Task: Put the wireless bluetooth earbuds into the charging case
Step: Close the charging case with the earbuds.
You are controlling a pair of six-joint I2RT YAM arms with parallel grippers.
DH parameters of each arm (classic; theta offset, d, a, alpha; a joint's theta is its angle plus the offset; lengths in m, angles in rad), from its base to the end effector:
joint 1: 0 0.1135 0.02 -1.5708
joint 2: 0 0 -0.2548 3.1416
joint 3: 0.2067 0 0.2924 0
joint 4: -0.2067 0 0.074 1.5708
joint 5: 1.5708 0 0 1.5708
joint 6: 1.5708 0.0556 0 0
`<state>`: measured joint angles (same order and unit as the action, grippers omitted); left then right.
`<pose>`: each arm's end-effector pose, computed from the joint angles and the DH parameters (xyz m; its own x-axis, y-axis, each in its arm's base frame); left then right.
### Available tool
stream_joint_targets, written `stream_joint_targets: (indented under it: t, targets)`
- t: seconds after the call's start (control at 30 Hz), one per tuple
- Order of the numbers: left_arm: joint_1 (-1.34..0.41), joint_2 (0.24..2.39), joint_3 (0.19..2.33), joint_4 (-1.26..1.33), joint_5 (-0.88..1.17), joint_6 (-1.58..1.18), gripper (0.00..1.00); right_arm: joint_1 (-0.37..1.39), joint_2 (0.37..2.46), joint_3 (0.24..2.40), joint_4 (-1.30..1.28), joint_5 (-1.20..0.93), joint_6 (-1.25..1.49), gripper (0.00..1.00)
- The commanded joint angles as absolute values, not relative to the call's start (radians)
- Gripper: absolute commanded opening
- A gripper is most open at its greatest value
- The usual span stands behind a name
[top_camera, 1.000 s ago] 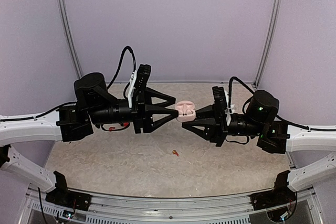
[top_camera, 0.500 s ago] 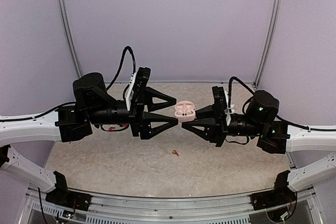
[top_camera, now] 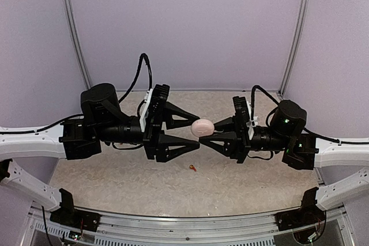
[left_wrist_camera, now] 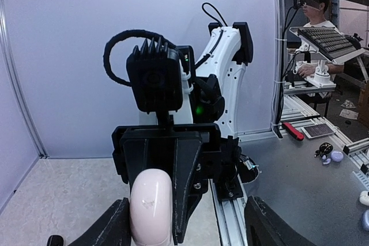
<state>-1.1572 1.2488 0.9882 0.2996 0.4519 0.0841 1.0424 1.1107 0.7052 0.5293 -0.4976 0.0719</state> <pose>0.1205 -0.3351 0.3443 0.0995 -0.0388 -0.9943 0.9943 -0.0349 0.1009 0.1361 0.2858 0.2992 -0.0096 0.1088 -0.9940 -0.9996 0.0262 0.0125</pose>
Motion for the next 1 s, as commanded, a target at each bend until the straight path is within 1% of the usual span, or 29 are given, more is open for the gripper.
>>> stream_joint_targets:
  t: [0.0,0.07,0.17,0.2,0.27,0.3,0.43,0.53,0.63,0.77,0.97]
  targets:
    - [-1.181,1.209,0.985,0.298,0.455,0.125,0.67,1.038,1.112,0.71,0.534,-0.461,0.09,0.0]
    - [-1.182,1.196,0.972,0.309,0.411,0.127,0.69,1.035,1.112,0.709,0.532,-0.457,0.098,0.0]
    - [-1.18,1.174,0.943,0.335,0.313,0.119,0.78,1.027,1.106,0.704,0.527,-0.444,0.115,0.0]
    - [-1.18,1.163,0.935,0.341,0.272,0.116,0.81,1.021,1.102,0.702,0.521,-0.437,0.123,0.0]
    - [-1.177,1.149,0.922,0.342,0.177,0.102,0.97,1.003,1.095,0.704,0.494,-0.421,0.145,0.0]
    - [-1.172,1.142,0.917,0.34,0.138,0.09,0.99,0.993,1.089,0.705,0.48,-0.417,0.155,0.0]
    - [-1.139,1.129,0.903,0.332,0.008,0.011,0.99,0.942,1.079,0.712,0.401,-0.4,0.216,0.0]
    - [-1.103,1.122,0.886,0.335,-0.046,-0.081,0.99,0.881,1.075,0.709,0.343,-0.416,0.283,0.0]
    - [-1.07,1.114,0.868,0.34,-0.07,-0.154,0.99,0.811,1.075,0.698,0.292,-0.448,0.339,0.0]
    - [-1.033,1.117,0.891,0.286,-0.097,-0.236,0.99,0.716,1.11,0.682,0.212,-0.484,0.376,0.0]
    - [-0.979,1.136,0.969,0.177,-0.14,-0.358,0.99,0.583,1.225,0.629,0.183,-0.555,0.416,0.0]
